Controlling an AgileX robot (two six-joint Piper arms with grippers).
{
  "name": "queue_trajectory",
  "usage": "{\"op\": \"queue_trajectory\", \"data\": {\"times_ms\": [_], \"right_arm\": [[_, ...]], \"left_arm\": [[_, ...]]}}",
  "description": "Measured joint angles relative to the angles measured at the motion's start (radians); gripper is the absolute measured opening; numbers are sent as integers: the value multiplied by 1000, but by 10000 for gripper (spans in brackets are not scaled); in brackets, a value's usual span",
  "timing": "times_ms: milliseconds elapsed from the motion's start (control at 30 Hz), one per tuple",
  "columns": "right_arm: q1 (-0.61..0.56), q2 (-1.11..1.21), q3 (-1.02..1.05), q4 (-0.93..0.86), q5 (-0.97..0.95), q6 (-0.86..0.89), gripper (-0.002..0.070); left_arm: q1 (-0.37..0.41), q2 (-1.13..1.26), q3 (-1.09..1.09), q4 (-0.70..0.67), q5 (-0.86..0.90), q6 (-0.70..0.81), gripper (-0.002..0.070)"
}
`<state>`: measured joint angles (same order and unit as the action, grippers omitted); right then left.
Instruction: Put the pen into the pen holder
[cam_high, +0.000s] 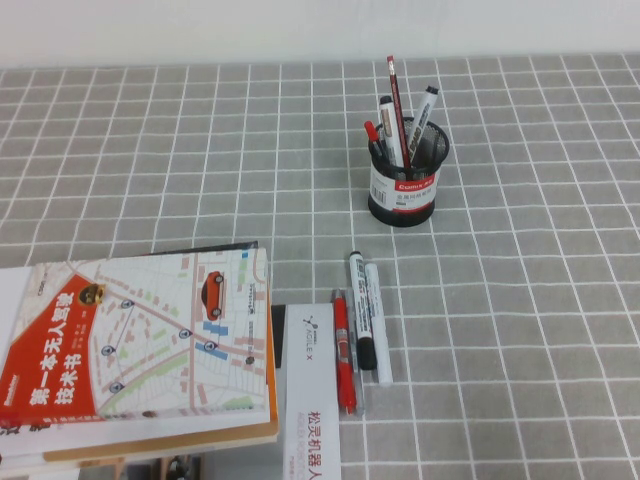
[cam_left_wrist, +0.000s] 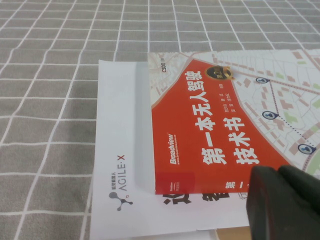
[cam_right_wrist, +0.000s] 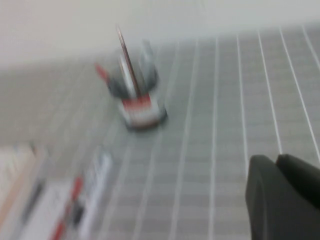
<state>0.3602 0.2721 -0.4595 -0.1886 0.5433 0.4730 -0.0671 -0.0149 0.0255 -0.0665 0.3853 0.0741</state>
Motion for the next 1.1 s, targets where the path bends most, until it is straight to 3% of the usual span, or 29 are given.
{"op": "queue_trajectory", "data": {"times_ms": [200, 433, 600, 733, 867, 1100], "right_arm": [[0, -121, 2, 65, 144, -170, -12], [-9, -252, 49, 69, 143, -201, -12], [-113, -286, 192, 75, -6, -205, -13], [-204, -286, 318, 100, -243, -205, -13], [-219, -286, 423, 108, -470, -205, -12], [-219, -286, 485, 110, -482, -205, -12]], "left_arm": [[0, 0, 0, 0, 0, 0, -3], [0, 0, 0, 0, 0, 0, -3], [0, 0, 0, 0, 0, 0, -3], [0, 0, 0, 0, 0, 0, -3], [0, 0, 0, 0, 0, 0, -3], [0, 0, 0, 0, 0, 0, -3]]}}
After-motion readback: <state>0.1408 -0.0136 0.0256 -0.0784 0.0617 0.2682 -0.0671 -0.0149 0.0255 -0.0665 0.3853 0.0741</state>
